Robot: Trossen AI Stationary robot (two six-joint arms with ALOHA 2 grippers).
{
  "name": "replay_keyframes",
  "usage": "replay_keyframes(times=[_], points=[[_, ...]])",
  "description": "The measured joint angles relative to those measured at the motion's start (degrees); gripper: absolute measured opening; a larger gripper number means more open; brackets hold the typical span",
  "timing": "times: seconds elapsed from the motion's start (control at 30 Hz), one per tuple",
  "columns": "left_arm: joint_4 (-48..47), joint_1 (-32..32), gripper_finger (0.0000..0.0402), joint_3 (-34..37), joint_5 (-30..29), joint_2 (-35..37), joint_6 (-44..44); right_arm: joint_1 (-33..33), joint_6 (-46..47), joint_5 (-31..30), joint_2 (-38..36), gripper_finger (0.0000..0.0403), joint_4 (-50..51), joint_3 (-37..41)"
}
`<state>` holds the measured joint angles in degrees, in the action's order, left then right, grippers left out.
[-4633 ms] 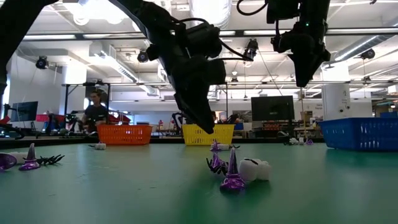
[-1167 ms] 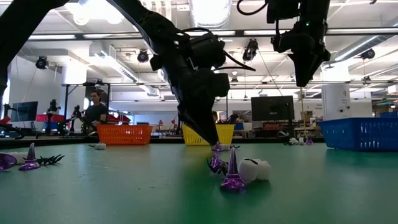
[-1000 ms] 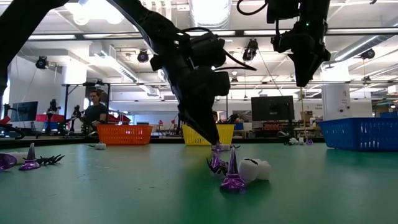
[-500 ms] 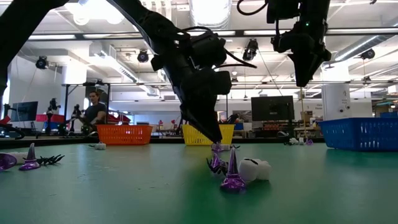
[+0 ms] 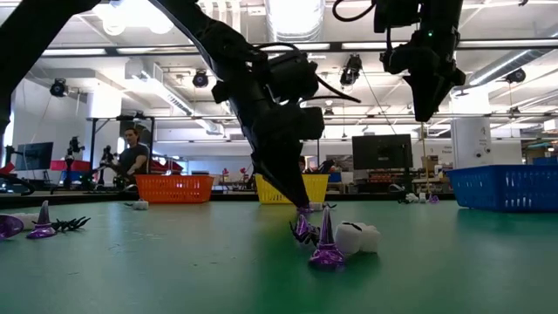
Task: Sort Halloween decoration
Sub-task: Put the violet hat toy into the orange basket
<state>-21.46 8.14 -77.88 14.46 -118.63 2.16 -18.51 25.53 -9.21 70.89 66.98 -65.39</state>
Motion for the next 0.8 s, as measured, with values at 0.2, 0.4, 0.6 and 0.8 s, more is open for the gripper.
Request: replay_keyframes(times=[0.2, 0.4, 0.6, 0.8], points=[[-0.2, 0.0, 0.0012, 0.0, -1.4, 0.0, -0.1, 0.0, 0.0, 0.0, 0.0, 0.0091, 0.0, 0.0], [-0.2, 0.0, 0.0001, 0.0, -1.4, 0.0, -0.1, 0.0, 0.0, 0.0, 0.0, 0.0091, 0.0, 0.0], [-0.6, 0.0, 0.0, 0.0, -1.4, 0.5, -0.1, 0.0, 0.0, 0.0, 0.0, 0.0091, 0.0, 0.0], [-1.0, 0.0, 0.0, -0.1, -0.9, 2.4, -0.1, 0.0, 0.0, -0.8, 0.0, 0.0091, 0.0, 0.0]])
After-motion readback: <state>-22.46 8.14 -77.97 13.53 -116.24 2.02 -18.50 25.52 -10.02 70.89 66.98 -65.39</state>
